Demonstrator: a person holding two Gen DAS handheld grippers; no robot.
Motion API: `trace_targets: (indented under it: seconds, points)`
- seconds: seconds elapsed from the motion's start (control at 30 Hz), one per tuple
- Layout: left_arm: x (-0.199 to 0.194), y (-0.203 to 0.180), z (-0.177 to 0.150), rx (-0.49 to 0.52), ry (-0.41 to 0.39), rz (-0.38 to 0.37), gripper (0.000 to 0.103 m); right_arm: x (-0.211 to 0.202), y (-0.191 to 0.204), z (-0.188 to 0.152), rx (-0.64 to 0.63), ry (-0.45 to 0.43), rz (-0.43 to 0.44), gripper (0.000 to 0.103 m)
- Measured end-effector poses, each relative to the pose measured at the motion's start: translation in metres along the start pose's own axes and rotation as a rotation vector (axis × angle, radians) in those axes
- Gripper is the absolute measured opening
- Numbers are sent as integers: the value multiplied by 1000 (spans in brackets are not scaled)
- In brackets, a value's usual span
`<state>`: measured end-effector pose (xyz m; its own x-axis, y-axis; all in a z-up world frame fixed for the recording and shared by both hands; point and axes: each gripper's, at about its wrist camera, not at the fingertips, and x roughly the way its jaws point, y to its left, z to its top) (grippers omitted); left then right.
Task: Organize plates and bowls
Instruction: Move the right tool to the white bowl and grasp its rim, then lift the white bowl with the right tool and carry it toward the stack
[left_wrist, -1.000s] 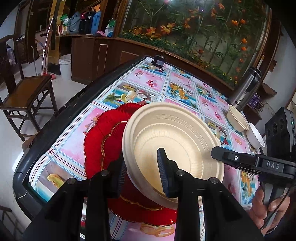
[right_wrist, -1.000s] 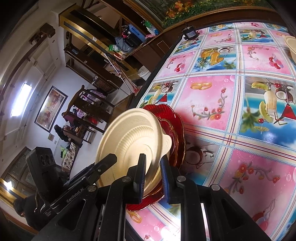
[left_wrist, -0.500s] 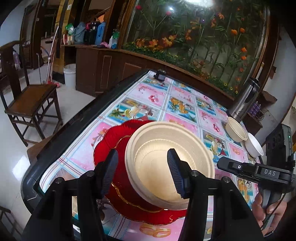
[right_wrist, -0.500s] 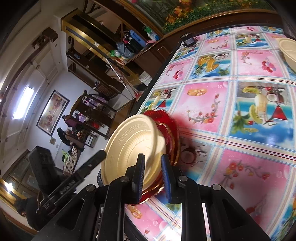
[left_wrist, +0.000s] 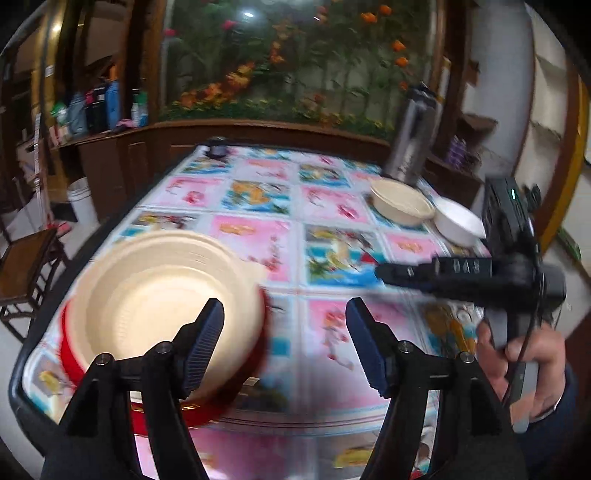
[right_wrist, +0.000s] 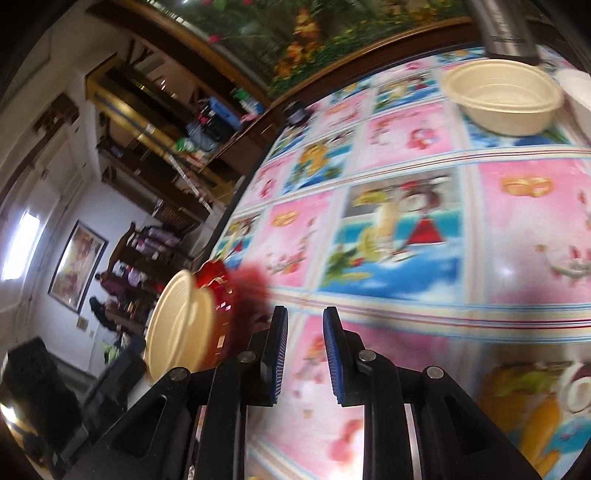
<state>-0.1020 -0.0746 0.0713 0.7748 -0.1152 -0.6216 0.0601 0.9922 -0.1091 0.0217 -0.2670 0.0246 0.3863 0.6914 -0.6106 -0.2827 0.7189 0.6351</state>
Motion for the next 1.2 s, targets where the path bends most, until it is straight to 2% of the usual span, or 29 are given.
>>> trace_targets:
  seconds: [0.17,0.27,0.33,0.47,0.63,0.73,0.9,1.03,1.1,1.2]
  points:
    - [23,-47,-13,131,65,-15,69,-27,-35,5,53,-77,-57,23]
    - [22,-66,-16,208,41,13,69,-41,-57,8,96,-114,-80,23]
    - [25,-75,-16,234,41,-10,69,-49,-67,9,123,-132,-81,23]
    - [43,-83,-21,239,90,-38,69,-68,-90,14,181,-190,-111,29]
    - [55,-81,-23,212,142,-66,69,-82,-109,16,230,-231,-140,29]
    - [68,-80,-25,198,224,-85,69,-86,-116,16,256,-248,-144,29]
    - [68,-74,-26,161,224,-82,69,-96,-123,20,304,-291,-174,31]
    - [71,-80,-28,188,238,-69,69,-123,-136,32,378,-363,-229,46]
    - [70,-81,-29,199,229,-66,69,-138,-148,42,433,-412,-285,54]
    - [68,-80,-28,195,224,-71,69,-156,-173,51,548,-479,-333,56]
